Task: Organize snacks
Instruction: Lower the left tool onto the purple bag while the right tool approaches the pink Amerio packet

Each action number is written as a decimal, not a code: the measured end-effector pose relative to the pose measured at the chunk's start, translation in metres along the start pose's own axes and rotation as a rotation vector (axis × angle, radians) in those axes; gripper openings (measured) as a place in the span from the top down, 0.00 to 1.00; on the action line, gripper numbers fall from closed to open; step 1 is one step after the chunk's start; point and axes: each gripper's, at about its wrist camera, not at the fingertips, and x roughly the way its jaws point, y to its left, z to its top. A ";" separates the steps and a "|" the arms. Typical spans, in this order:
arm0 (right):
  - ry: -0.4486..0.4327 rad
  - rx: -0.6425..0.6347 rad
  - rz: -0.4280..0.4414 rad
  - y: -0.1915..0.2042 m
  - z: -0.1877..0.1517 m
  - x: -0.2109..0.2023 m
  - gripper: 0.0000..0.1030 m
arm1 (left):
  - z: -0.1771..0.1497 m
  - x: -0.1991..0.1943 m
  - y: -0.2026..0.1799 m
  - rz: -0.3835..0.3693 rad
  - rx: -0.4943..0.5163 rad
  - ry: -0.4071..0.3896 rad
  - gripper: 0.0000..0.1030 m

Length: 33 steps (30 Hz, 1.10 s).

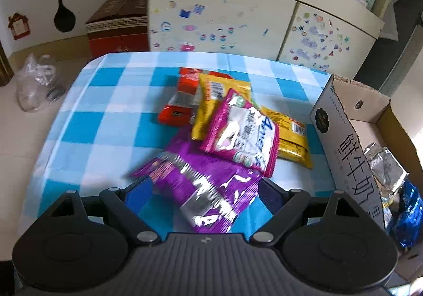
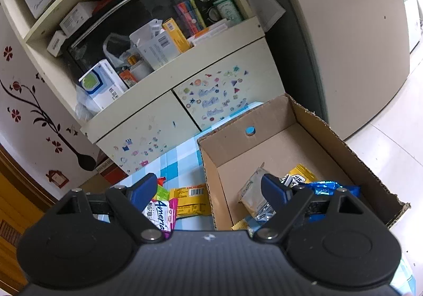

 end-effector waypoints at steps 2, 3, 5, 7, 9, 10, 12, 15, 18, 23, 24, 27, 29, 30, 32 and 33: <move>0.003 -0.007 -0.003 0.001 -0.001 0.002 0.17 | 0.003 0.010 -0.007 0.002 0.019 0.007 0.12; 0.004 -0.008 -0.005 0.002 -0.001 0.003 0.17 | 0.004 0.015 -0.009 0.006 0.027 0.013 0.10; 0.008 -0.010 -0.005 0.003 -0.002 0.005 0.17 | 0.003 0.023 -0.012 0.041 0.050 0.012 0.09; 0.015 -0.016 -0.004 0.004 -0.002 0.008 0.17 | 0.003 0.029 -0.009 0.063 0.062 0.022 0.09; 0.021 -0.028 0.000 0.007 -0.004 0.010 0.17 | 0.002 0.030 -0.003 0.057 0.059 0.026 0.09; 0.024 -0.035 0.002 0.009 -0.004 0.011 0.17 | 0.001 0.029 0.002 0.053 0.063 0.030 0.09; 0.029 -0.051 0.009 0.013 -0.006 0.013 0.17 | 0.001 0.027 0.010 0.052 0.073 0.041 0.09; 0.045 -0.071 0.027 0.020 -0.008 0.019 0.17 | -0.001 0.026 0.031 0.051 0.040 0.091 0.08; 0.067 -0.109 0.046 0.030 -0.012 0.027 0.17 | -0.003 0.024 0.054 0.081 0.014 0.124 0.07; 0.130 -0.212 0.100 0.054 -0.023 0.047 0.17 | -0.007 0.016 0.082 0.127 -0.032 0.150 0.08; 0.143 -0.230 0.110 0.059 -0.025 0.053 0.17 | -0.008 0.014 0.088 0.126 -0.055 0.144 0.08; 0.175 -0.273 0.132 0.072 -0.033 0.070 0.17 | -0.009 0.008 0.097 0.077 -0.128 0.120 0.08; 0.200 -0.275 0.152 0.078 -0.039 0.083 0.17 | -0.007 0.006 0.090 0.047 -0.113 0.096 0.08; 0.212 -0.269 0.158 0.080 -0.041 0.090 0.17 | -0.006 0.005 0.084 0.041 -0.089 0.082 0.08; 0.237 -0.255 0.158 0.084 -0.045 0.105 0.17 | -0.006 0.006 0.072 0.021 -0.042 0.064 0.08; 0.247 -0.251 0.155 0.085 -0.047 0.111 0.17 | -0.007 0.007 0.068 0.006 -0.035 0.061 0.08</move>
